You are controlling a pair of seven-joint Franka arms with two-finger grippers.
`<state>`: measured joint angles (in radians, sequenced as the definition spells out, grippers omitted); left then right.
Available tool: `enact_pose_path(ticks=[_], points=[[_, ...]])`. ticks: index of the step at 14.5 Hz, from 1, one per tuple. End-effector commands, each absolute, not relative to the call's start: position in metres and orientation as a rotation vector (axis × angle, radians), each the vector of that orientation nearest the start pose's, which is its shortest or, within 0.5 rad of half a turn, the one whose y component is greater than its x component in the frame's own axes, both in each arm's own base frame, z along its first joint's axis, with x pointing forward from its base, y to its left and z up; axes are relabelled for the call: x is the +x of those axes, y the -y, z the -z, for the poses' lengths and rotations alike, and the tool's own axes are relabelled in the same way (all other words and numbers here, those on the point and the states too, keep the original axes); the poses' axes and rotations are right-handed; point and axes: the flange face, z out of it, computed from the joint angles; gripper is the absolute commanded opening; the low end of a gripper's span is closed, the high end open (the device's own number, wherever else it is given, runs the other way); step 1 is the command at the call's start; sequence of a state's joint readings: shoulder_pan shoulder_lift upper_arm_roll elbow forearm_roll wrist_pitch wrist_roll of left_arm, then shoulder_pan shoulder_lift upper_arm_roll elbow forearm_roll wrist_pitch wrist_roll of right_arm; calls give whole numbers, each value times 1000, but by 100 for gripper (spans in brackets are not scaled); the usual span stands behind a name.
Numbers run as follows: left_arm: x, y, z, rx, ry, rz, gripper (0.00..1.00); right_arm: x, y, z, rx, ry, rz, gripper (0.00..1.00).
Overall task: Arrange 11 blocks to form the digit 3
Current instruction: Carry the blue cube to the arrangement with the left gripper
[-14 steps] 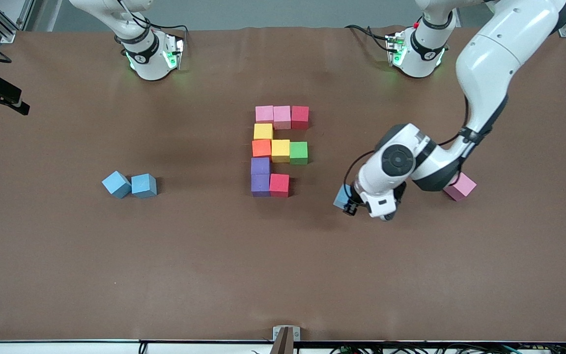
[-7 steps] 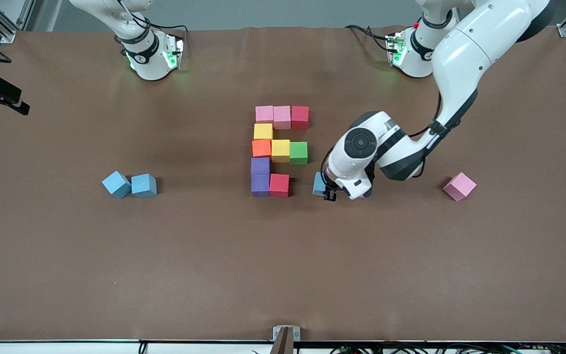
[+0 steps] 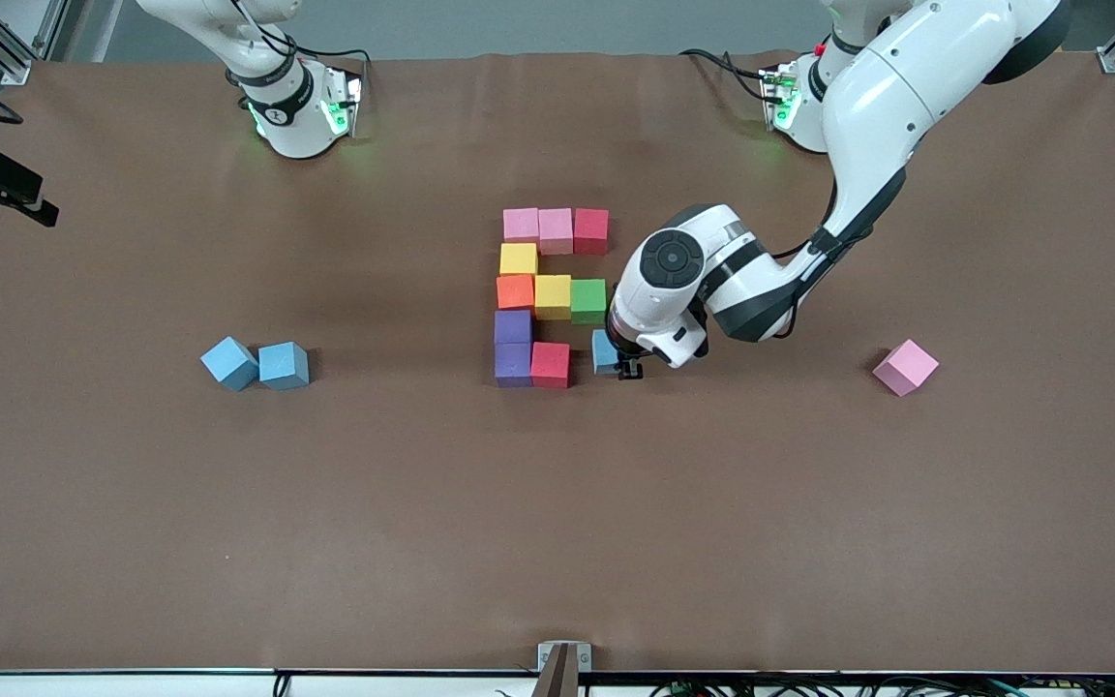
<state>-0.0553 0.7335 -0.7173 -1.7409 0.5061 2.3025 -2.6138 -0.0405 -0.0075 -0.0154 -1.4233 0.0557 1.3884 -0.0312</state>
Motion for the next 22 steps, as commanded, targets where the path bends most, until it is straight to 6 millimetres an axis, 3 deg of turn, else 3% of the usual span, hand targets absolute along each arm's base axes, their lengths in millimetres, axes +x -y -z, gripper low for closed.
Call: enact_pose_path(ticks=[1, 5, 11, 15, 22], points=[[512, 431, -226, 2082, -2271, 40, 16, 533, 26, -683, -3095, -11, -37, 100], [515, 437, -224, 2039, -2222, 60, 16, 533, 26, -683, -3096, -12, -37, 100], [498, 452, -205, 2098, -2171, 63, 14, 533, 27, -683, -3096, -14, -37, 100], [497, 451, -192, 2115, -2178, 38, 14, 533, 26, -683, -3096, -12, -37, 100], [493, 455, -186, 2111, -2164, 44, 14, 533, 26, -683, -3095, -11, -37, 100]])
